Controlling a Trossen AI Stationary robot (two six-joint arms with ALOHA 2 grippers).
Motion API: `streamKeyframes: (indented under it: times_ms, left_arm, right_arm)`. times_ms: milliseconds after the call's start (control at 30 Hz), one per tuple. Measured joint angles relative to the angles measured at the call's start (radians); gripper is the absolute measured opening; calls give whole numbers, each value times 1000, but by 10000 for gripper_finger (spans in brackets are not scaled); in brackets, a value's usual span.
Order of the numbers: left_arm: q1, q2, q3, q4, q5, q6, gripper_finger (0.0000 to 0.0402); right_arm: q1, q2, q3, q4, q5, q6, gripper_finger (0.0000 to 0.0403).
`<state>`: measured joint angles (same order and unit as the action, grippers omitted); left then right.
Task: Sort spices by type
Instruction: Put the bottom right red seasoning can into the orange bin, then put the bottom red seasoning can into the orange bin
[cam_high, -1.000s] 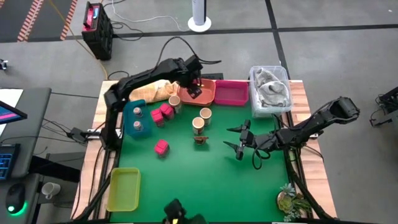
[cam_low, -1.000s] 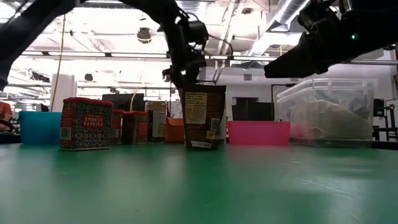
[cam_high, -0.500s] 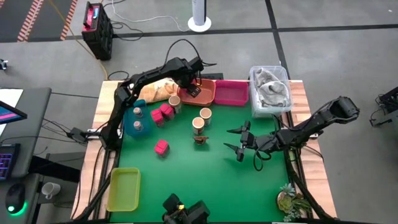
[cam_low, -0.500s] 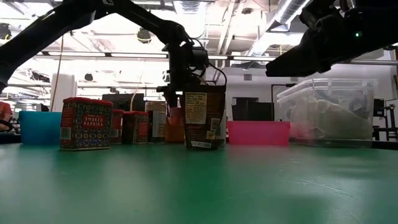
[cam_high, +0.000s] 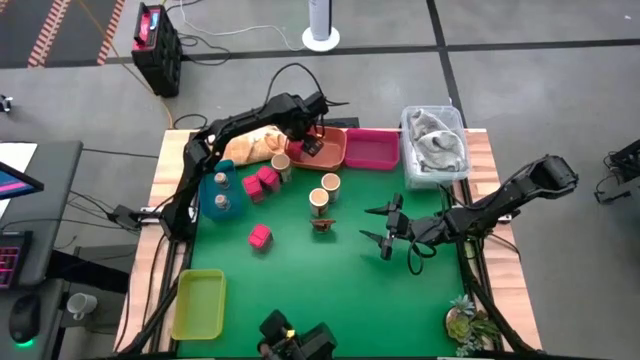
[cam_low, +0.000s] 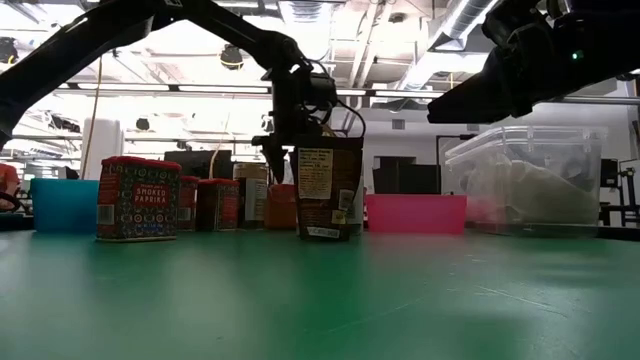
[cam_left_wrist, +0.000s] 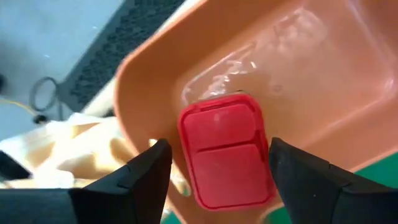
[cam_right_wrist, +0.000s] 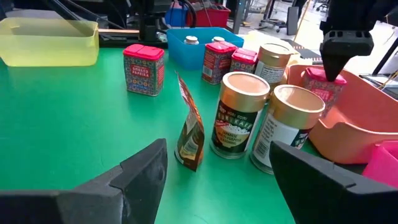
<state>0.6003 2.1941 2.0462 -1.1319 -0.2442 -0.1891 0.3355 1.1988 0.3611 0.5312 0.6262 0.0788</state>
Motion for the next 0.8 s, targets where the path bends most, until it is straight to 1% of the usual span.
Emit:
streamKeyframes:
  times_ms: [133, 233, 300, 367, 400, 467, 567, 667, 800]
  left_arm:
    - [-3, 0, 44, -7, -38, 70, 257]
    - [-15, 0, 135, -45, -44, 122, 257]
    - [-37, 0, 221, -125, -44, 141, 257]
    - [-73, -2, 305, -240, -46, 153, 257]
    - [-96, -10, 314, -290, -53, 154, 257]
    - [-144, -69, 259, -336, -70, 154, 255]
    - [-219, -143, 163, -388, -77, 109, 254]
    - [-286, -222, 37, -373, -90, 54, 254]
    - [-355, -337, -163, -361, -94, 36, 254]
  right_arm:
    - [0, 0, 0, 0, 0, 0, 309]
    - [0, 0, 0, 0, 0, 0, 309]
    - [0, 0, 0, -1, 0, 1, 309]
    - [1, 0, 0, -1, 0, 3, 309]
    - [4, 0, 0, -3, 0, 3, 309]
    - [5, 0, 0, -6, 0, 3, 309]
    - [12, 0, 0, -24, 0, 19, 309]
    - [19, 0, 0, -26, 1, 26, 309]
    - [43, 0, 0, -24, 1, 27, 309]
